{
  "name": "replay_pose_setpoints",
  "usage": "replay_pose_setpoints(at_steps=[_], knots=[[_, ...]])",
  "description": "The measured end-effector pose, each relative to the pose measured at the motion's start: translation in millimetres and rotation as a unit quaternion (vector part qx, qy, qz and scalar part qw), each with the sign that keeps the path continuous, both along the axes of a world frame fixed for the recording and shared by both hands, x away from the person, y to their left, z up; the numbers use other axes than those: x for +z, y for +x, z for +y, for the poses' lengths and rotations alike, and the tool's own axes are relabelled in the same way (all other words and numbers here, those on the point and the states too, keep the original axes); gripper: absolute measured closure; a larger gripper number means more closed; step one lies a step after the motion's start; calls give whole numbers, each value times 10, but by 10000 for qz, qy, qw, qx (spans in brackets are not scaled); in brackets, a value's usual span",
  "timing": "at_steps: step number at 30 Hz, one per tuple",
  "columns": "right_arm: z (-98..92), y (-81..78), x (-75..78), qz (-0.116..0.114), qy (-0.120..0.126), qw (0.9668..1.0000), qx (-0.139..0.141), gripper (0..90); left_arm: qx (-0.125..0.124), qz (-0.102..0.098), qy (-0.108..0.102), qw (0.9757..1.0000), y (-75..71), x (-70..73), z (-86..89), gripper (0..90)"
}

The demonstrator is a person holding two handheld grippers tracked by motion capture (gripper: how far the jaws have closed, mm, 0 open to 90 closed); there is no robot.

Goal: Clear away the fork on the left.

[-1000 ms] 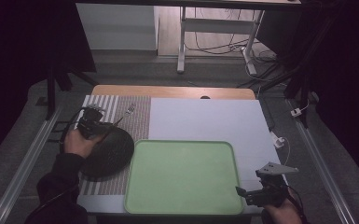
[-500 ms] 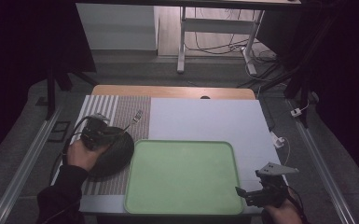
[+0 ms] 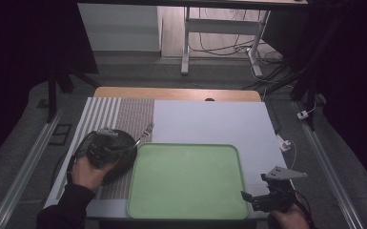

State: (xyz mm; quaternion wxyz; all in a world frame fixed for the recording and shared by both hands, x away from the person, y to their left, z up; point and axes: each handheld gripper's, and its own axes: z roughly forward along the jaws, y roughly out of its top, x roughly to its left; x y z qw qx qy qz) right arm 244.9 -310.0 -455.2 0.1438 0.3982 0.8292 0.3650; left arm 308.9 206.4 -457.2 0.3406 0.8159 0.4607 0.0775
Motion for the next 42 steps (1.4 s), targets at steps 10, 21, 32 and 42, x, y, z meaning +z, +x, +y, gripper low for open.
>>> replay_pose_setpoints(at_steps=[10,21,32,42], knots=[[-1,3,0,5,8,10000,10,0,-185,99,113,9997,-199,-33,-260,773],[16,5,-6,29,-63,10000,12,0,-333,244,67,9991,-349,-125,-562,773],[22,6,-7,28,-100,9999,23,0,-499,498,364,9968,-391,-345,-791,773],[26,6,-8,29,-131,9999,33,0,-667,900,713,9911,-351,-552,-905,769]])
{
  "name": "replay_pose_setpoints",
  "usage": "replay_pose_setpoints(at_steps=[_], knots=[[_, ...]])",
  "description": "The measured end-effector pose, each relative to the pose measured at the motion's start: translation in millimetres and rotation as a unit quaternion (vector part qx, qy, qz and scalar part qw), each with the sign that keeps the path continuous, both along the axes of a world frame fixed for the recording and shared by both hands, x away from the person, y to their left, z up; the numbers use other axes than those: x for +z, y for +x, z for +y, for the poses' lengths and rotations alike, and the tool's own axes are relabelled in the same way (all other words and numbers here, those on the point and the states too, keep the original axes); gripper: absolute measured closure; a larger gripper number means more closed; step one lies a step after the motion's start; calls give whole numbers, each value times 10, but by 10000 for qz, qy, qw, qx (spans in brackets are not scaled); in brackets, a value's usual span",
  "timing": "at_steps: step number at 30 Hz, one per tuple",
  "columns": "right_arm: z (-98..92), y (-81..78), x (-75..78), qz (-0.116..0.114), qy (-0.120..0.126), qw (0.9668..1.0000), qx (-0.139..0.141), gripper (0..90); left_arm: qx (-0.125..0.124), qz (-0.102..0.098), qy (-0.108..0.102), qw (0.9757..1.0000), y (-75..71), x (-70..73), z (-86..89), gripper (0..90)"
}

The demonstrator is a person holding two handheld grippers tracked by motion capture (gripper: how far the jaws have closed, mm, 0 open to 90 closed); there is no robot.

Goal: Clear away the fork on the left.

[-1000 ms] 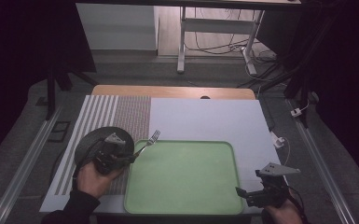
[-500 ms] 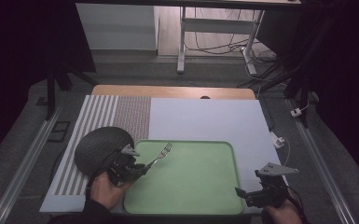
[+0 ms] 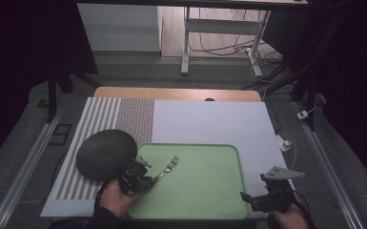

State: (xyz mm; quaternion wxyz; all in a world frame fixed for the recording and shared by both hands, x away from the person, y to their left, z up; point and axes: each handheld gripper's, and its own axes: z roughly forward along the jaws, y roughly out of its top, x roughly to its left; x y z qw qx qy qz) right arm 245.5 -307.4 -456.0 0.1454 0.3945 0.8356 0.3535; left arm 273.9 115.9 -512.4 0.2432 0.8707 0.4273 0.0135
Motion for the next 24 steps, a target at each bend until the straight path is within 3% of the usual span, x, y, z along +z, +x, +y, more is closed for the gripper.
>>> replay_pose_setpoints(at_steps=[3,8,10,11,12,13,18,22,24], knots=[[2,1,0,13,-2,10000,-4,0,-85,19,8,10000,23,16,-5,754],[12,2,-5,7,-44,10000,-13,1,-137,-170,-329,9992,94,160,-7,696],[14,4,-6,13,-51,10000,-17,1,-249,-191,-409,9987,115,195,-33,768],[15,4,-7,19,-58,10000,-21,1,-339,-155,-440,9983,125,201,-55,859],[15,4,-7,19,-58,10000,-21,1,-413,-131,-455,9980,133,199,-83,859],[16,4,-7,20,-64,10000,-20,2,-473,-112,-433,9979,139,192,-116,893],[17,1,-7,15,-72,10000,-14,2,-669,18,-260,9974,139,104,-252,895],[14,-1,-5,11,-62,10000,-7,3,-511,168,3,9986,159,25,-232,896],[14,-2,-5,11,-62,10000,-7,3,-421,273,-71,9987,179,10,-184,896]])
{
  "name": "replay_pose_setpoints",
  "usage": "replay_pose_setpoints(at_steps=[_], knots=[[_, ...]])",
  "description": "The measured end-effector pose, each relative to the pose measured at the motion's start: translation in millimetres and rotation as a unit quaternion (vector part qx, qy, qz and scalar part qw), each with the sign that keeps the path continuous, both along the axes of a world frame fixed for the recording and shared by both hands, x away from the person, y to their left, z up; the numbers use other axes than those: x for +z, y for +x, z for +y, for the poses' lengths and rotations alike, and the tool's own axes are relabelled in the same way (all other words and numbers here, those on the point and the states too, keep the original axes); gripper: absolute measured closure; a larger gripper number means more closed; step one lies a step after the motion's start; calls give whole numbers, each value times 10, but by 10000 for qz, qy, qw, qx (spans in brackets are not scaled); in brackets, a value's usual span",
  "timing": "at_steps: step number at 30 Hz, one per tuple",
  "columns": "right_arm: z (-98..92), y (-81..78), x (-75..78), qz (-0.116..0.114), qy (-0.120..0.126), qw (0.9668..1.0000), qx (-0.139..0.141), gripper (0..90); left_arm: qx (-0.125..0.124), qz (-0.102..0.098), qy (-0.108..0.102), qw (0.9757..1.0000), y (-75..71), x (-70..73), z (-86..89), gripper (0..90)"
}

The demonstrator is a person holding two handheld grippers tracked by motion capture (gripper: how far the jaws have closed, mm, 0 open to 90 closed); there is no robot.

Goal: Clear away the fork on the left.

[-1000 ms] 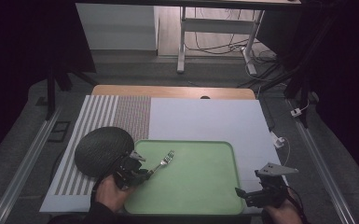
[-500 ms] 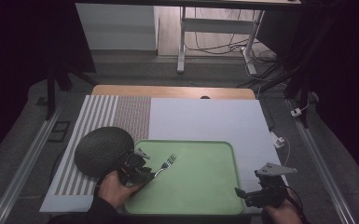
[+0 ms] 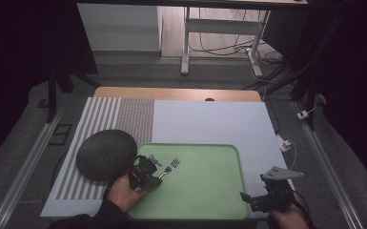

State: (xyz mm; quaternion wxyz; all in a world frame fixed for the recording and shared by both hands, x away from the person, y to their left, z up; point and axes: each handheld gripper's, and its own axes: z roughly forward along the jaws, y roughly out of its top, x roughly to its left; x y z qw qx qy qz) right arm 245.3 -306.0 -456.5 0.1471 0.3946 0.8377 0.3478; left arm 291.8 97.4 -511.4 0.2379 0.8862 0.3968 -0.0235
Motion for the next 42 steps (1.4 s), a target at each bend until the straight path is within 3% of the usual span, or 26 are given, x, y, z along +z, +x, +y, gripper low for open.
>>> replay_pose_setpoints(at_steps=[10,16,20,25,32,36,39,42], knots=[[-1,-2,1,-16,-11,10000,21,3,460,55,208,9987,69,15,245,896],[0,-3,2,-18,-13,10000,22,3,764,151,196,9968,122,12,424,895],[0,-2,1,-18,-16,10000,23,3,840,213,105,9962,134,10,472,895],[-1,-2,1,-17,-9,10000,23,3,721,61,135,9973,113,29,442,889],[1,-1,1,-7,-4,10000,9,3,513,-450,-144,9976,48,135,435,659],[1,-1,1,-9,-8,10000,12,3,413,-653,-460,9959,3,187,489,536],[2,-3,2,-11,-12,10000,6,4,365,-881,-632,9934,-41,216,554,424],[5,-1,2,-7,-13,10000,3,3,419,-904,-835,9915,-77,259,630,354]])
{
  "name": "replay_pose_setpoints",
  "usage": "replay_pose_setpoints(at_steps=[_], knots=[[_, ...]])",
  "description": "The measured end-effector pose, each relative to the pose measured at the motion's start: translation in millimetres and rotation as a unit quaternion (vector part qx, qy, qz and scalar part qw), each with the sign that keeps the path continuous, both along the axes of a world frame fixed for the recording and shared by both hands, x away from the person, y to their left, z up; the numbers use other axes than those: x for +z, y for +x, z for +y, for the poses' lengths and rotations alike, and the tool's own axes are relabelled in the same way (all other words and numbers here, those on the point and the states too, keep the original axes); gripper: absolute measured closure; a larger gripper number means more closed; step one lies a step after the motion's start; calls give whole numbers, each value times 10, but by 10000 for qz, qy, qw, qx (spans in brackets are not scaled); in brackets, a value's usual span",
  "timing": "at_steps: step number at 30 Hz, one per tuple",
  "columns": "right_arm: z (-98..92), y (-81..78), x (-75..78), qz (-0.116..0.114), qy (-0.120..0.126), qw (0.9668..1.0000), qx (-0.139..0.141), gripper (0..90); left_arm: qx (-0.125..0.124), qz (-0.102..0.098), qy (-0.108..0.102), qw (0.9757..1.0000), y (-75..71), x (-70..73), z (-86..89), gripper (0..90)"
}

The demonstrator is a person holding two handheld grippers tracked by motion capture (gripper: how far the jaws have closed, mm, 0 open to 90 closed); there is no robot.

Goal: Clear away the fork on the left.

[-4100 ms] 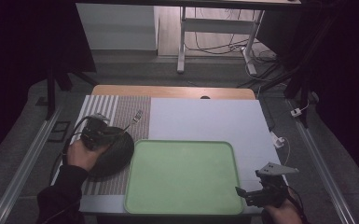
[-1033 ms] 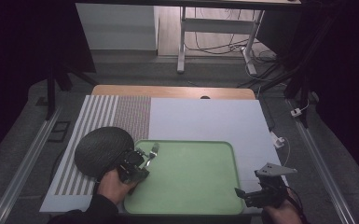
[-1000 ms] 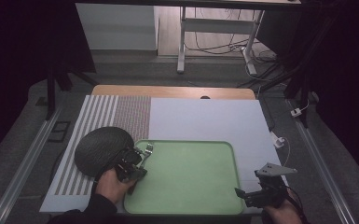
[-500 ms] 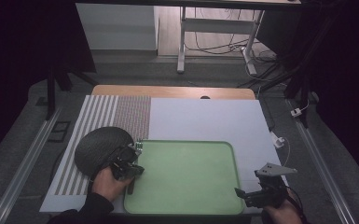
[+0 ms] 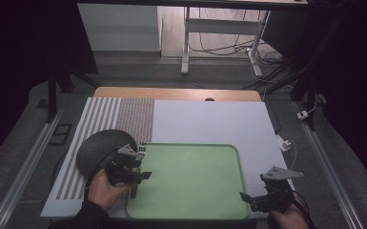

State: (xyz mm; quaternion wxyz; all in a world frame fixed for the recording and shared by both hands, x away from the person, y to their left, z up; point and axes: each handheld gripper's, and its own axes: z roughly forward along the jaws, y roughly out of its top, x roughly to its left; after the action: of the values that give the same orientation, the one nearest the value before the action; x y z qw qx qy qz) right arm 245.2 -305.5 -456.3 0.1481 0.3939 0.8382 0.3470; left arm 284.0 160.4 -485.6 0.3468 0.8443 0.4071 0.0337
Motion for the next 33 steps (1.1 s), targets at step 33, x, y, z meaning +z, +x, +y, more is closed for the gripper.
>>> replay_pose_setpoints(at_steps=[33], knots=[[-2,2,0,13,18,10000,-47,3,674,-582,-648,9939,-726,195,751,64]])
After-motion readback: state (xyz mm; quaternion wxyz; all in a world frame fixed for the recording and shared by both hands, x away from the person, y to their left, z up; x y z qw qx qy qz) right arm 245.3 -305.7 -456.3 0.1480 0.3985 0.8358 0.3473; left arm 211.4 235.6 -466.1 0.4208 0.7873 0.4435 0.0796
